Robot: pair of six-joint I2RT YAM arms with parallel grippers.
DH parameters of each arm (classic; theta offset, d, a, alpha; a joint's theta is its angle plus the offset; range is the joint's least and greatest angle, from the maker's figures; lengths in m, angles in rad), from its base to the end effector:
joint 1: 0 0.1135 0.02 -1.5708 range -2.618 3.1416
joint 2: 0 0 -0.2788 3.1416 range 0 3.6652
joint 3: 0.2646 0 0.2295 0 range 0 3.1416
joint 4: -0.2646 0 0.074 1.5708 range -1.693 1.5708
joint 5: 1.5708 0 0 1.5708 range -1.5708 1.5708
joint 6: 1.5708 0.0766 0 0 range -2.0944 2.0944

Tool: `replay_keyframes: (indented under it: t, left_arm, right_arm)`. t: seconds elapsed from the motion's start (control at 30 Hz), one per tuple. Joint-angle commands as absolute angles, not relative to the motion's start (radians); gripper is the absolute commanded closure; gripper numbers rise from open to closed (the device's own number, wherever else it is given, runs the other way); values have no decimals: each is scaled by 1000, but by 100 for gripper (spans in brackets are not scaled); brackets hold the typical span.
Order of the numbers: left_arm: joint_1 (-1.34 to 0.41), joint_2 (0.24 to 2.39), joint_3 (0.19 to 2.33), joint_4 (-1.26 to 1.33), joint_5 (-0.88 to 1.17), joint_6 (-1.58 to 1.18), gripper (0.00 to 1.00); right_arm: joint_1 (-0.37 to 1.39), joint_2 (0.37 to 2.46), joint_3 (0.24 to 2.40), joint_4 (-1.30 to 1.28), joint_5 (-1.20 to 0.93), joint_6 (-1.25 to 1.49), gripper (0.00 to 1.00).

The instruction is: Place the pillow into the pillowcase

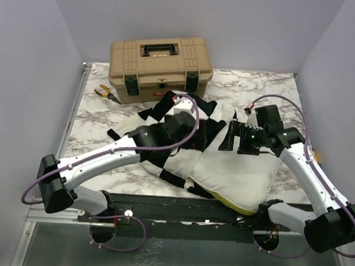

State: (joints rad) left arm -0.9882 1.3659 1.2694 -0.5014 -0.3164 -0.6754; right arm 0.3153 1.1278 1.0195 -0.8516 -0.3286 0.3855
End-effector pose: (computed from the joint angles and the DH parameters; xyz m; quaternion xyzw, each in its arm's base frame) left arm 0.1909 -0.2465 0.3422 0.0632 0.8738 -0.2474 0.4139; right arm 0.1932 0.0890 0.2811 -0.0161 0.9420 0.2484 0.2251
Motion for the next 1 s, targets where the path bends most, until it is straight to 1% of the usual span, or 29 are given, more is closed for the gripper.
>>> replay_keyframes:
  t: [0.0, 0.1, 0.2, 0.27, 0.33, 0.37, 0.4, 0.47, 0.53, 0.57, 0.6, 0.63, 0.8, 0.87, 0.97]
  left_arm:
    - [-1143, 1353, 1163, -758, -427, -761, 1]
    - [-1220, 1385, 1102, -769, -433, -825, 1]
    - [-1246, 1452, 1084, -761, -445, -836, 2]
    - [-1249, 1511, 1102, -763, -470, -824, 6]
    - [-1248, 1551, 1127, -765, -519, -822, 14]
    - [-1247, 1569, 1137, -763, -546, -824, 22]
    - [-1246, 1588, 1147, -762, -575, -825, 33]
    - [-1241, 1624, 1185, -771, -607, -823, 62]
    - [-1239, 1651, 1232, -792, -605, -809, 81]
    - [-1241, 1659, 1253, -801, -595, -799, 88]
    - [-1241, 1661, 1268, -809, -583, -791, 91]
    - [-1240, 1660, 1279, -812, -565, -784, 92]
    - [-1240, 1597, 1297, -812, -470, -772, 93]
    - [-1239, 1558, 1296, -813, -450, -778, 100]
    - [-1225, 1494, 1286, -800, -425, -803, 100]
  right_arm:
    - [320, 1164, 997, -852, -473, 407, 0]
    - [319, 1188, 990, -856, -515, 400, 0]
    - [319, 1202, 981, -849, -542, 394, 0]
    - [320, 1213, 981, -854, -550, 387, 1]
    - [320, 1217, 982, -859, -551, 377, 1]
    - [320, 1218, 982, -864, -545, 371, 1]
    - [320, 1217, 983, -868, -540, 364, 1]
    - [321, 1218, 984, -881, -525, 348, 1]
    - [320, 1213, 991, -892, -505, 328, 1]
    - [319, 1209, 993, -895, -496, 317, 1]
    - [320, 1208, 998, -899, -486, 305, 1]
    - [320, 1208, 999, -900, -482, 292, 2]
    - [339, 1210, 969, -870, -534, 256, 4]
    - [380, 1201, 949, -841, -544, 257, 4]
    - [469, 1189, 919, -776, -559, 270, 4]
